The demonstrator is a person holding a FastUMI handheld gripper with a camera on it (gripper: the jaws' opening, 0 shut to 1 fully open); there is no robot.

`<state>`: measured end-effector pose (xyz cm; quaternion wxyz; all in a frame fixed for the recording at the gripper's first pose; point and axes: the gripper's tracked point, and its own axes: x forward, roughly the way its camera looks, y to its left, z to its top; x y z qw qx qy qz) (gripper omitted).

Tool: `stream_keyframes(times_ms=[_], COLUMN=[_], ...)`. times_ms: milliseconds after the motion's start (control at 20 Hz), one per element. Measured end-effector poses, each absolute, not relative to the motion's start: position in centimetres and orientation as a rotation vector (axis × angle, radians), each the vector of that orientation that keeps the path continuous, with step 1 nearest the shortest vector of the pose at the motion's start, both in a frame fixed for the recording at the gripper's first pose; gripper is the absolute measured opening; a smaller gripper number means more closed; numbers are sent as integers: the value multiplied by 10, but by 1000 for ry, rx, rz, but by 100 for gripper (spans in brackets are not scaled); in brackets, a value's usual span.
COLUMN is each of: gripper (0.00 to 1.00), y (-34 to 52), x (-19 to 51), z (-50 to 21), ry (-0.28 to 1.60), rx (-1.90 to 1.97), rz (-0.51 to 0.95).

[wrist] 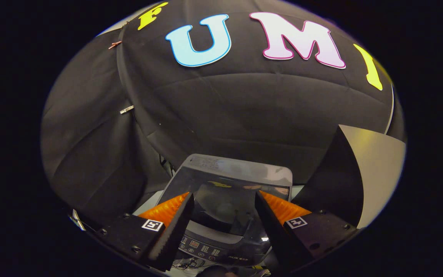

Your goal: Put the clothes into the washing machine and then close the washing machine lid.

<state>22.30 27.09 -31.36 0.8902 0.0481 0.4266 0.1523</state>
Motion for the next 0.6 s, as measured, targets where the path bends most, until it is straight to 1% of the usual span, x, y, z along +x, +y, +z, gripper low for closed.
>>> stream_keyframes(times_ms=[250,600], gripper=[100,99], y=[271,254], x=[210,189], z=[-280,-183], ry=[829,600], rx=[104,81], rz=[350,377])
